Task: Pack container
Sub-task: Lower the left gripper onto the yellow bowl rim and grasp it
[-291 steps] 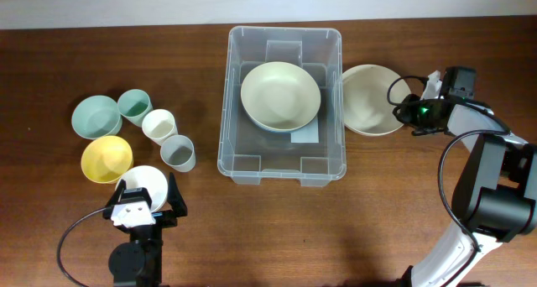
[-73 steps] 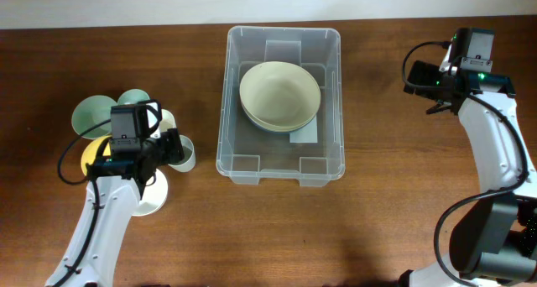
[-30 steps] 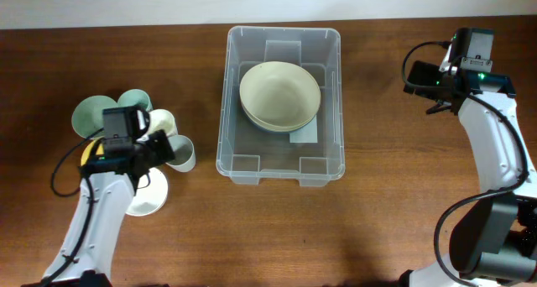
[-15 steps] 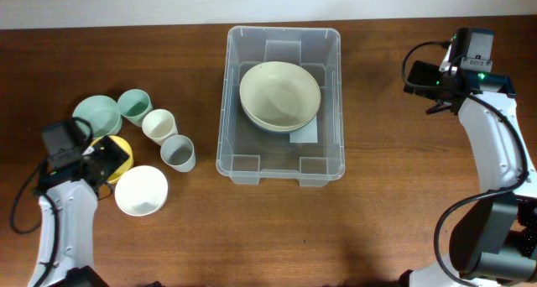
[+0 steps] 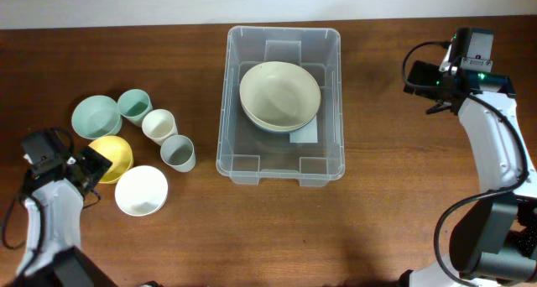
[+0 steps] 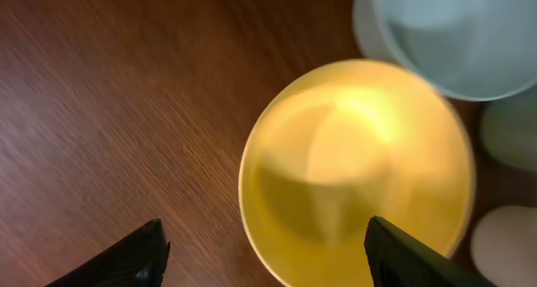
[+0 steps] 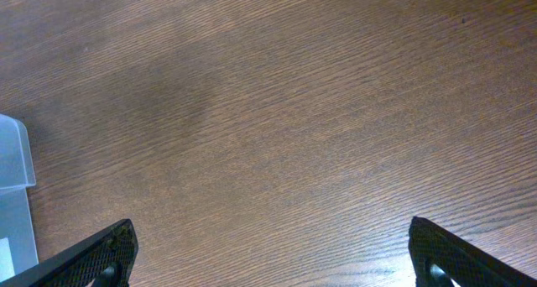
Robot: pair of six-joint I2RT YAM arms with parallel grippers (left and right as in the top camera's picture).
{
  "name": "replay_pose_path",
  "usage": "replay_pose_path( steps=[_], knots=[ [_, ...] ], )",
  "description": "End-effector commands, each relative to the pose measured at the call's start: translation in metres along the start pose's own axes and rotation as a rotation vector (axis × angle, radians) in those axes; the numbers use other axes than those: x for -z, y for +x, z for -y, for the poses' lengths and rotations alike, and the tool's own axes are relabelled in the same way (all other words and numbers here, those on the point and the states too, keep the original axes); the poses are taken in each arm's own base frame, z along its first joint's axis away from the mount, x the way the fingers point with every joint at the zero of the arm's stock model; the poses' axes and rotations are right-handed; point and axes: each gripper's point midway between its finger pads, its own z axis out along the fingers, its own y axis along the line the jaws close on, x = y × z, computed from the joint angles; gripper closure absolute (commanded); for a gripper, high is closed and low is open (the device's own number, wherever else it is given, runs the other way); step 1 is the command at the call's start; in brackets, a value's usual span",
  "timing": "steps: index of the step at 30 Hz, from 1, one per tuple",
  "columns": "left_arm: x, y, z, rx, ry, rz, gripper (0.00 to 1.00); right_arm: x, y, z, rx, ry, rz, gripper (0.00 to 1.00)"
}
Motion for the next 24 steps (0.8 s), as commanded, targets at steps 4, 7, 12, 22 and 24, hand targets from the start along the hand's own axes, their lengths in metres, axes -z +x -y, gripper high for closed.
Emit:
replay_pose_path(
  steps=[4, 7, 12, 22, 24],
  knots=[
    [-0.028, 0.006, -0.005, 0.025, -0.036, -0.048, 0.30, 0.012, -0.010, 0.002, -0.014, 0.005, 0.039, 0.01],
    [-0.032, 0.006, -0.005, 0.025, -0.036, -0.048, 0.45, 0.012, -0.010, 0.002, -0.013, 0.005, 0.039, 0.01],
    [-0.035, 0.004, -0.005, 0.025, -0.038, -0.041, 0.48, 0.012, -0.010, 0.002, -0.014, 0.005, 0.039, 0.01],
    [-0.051, 0.011, -0.009, 0.023, -0.059, -0.070, 0.51, 0.012, -0.010, 0.002, -0.014, 0.005, 0.039, 0.01],
    [-0.051, 0.010, -0.009, 0.025, -0.057, -0.066, 0.60, 0.012, -0.010, 0.002, -0.014, 0.005, 0.039, 0.01]
  ],
)
